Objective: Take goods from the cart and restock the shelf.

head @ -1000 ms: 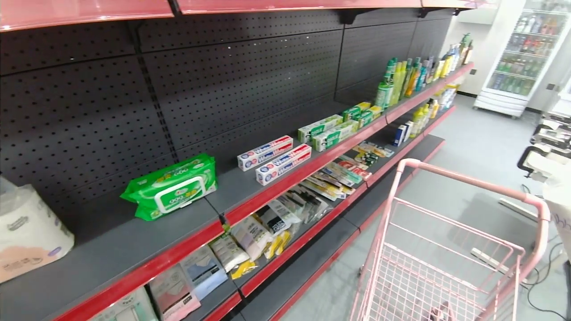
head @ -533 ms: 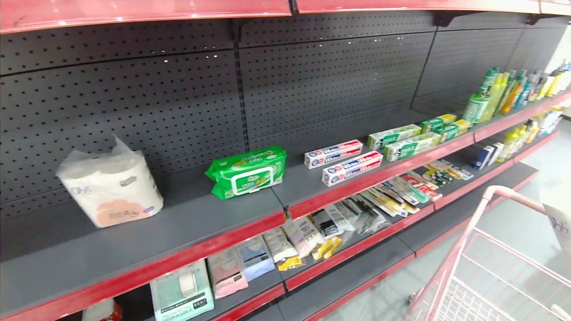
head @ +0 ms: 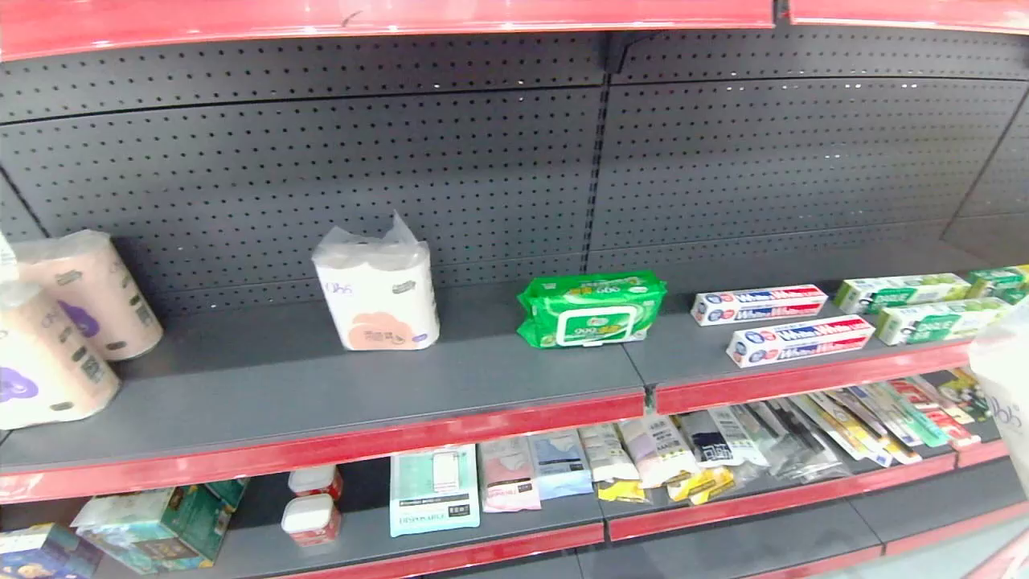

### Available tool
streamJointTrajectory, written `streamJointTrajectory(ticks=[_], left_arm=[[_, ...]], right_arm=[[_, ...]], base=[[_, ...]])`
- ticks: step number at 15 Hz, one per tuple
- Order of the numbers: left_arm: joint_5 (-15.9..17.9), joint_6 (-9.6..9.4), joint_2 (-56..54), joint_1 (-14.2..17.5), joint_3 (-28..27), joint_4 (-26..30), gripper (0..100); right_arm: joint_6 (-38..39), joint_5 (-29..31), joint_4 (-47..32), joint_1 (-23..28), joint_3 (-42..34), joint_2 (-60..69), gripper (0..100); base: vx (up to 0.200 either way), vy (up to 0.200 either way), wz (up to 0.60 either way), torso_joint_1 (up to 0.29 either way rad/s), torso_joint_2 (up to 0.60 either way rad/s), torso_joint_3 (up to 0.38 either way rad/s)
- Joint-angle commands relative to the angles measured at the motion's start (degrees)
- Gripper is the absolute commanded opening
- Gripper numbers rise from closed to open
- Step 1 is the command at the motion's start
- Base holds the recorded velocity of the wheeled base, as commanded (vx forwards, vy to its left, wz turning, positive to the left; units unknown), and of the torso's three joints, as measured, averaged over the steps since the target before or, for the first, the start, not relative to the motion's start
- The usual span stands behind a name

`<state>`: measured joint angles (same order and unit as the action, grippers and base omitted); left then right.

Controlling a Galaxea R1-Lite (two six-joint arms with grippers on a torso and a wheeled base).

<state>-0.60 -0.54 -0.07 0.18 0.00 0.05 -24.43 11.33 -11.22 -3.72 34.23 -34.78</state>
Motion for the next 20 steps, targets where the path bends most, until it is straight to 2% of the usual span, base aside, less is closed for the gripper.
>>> streamJointTrajectory(ticks=[1,5,6,8,10,12,13,14,15,16,17,18,19,20], left_arm=[[0.0,0.01,0.1,0.0,-0.1,0.0,100],[0.0,0.01,0.1,0.0,-0.1,0.0,100],[0.0,-0.08,0.1,0.0,-0.1,0.0,100],[0.1,-0.17,0.2,0.0,-0.1,0.0,100],[0.2,-0.25,0.3,0.1,-0.1,0.0,100],[0.2,-0.69,0.2,0.0,-0.3,0.0,100],[0.5,-1.49,1.9,0.1,-3.9,0.5,100],[0.5,-0.78,14.4,0.0,-14.6,0.5,100],[1.0,3.52,23.2,0.0,-23.7,-0.2,100],[0.9,4.23,27.9,0.2,-27.3,0.0,100],[0.6,3.26,29.8,0.2,-27.1,-0.1,100],[-1.3,1.94,32.7,0.6,-26.5,0.2,100],[-4.6,1.77,37.5,1.8,-26.5,-0.6,100],[-8.1,1.59,43.8,4.2,-26.5,-2.1,100]], right_arm=[[0.0,0.0,0.0,0.0,-0.3,0.2,0],[2.5,-0.6,0.0,-0.3,-0.4,2.2,0],[4.5,-2.0,0.0,-0.6,-1.0,3.3,0],[8.5,-12.5,0.0,-0.9,-3.9,8.0,0],[9.3,-15.1,-0.1,-0.4,-5.1,10.4,0],[11.3,-13.7,0.1,-0.6,-5.3,10.5,0],[14.1,-13.9,0.1,-1.0,-5.4,10.4,0],[16.6,-13.9,0.1,-1.1,-5.5,9.7,0],[18.8,-13.9,0.1,-1.1,-5.5,8.5,0],[19.9,-14.1,0.1,-1.4,-5.7,7.7,0],[20.6,-14.7,0.1,-1.8,-5.8,6.7,0],[21.0,-15.2,0.5,-2.8,-5.8,5.2,0],[21.5,-15.2,1.8,-3.4,-6.0,3.9,0],[21.7,-15.2,3.2,-3.4,-6.7,2.7,0]], base=[[0.0,0.0,0.0,0.0,0.0,0.0],[0.0,0.0,0.0,0.0,0.0,0.0],[0.0,0.0,0.0,0.0,0.0,0.0],[0.0,0.0,0.0,0.0,0.0,0.0],[0.0,0.0,0.0,0.0,0.0,0.0],[0.0,0.0,0.0,0.0,0.0,0.0],[0.0,0.0,0.0,0.0,0.0,0.0],[0.0,0.0,0.0,0.0,0.0,0.0],[0.0,0.0,0.0,0.0,0.0,0.0],[0.0,0.0,0.0,0.0,0.0,0.0],[0.0,0.0,0.0,0.0,0.0,0.0],[0.0,0.0,0.0,0.0,0.0,0.0],[0.0,0.0,0.0,0.0,0.0,0.0],[0.0,0.0,0.0,0.0,0.0,0.0]])
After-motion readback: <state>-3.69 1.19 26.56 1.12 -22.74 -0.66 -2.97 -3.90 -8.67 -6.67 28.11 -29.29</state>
